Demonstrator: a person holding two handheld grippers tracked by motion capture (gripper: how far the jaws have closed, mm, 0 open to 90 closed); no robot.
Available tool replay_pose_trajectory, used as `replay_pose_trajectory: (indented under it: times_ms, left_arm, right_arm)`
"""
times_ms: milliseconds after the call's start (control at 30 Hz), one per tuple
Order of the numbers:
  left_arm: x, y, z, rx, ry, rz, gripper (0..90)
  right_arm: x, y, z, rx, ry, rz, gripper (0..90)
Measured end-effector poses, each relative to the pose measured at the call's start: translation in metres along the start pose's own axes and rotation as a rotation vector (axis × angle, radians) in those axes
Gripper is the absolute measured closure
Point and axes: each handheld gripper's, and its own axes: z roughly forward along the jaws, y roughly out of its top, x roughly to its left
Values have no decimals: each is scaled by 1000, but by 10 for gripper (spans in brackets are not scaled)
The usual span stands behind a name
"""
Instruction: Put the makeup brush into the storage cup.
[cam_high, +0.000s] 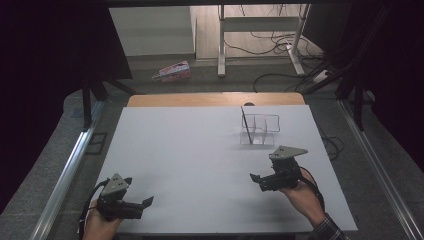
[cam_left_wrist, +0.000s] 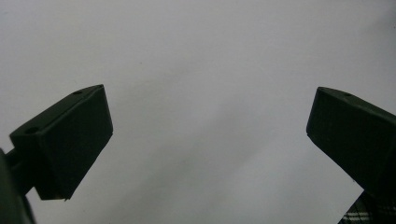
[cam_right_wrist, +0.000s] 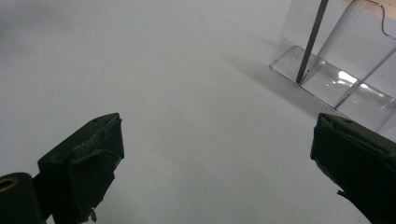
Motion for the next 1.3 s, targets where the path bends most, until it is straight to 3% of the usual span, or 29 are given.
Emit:
replay_pose_trajectory:
  times_ms: [533, 1300]
  left_arm:
    - [0, 0, 0, 1, -2, -1, 8]
    - [0, 0, 1, 4, -2, -4, 9]
  right_arm:
    - [8, -17, -15, 3, -8, -2, 25]
    - [5, -45, -36, 34, -52, 11, 23]
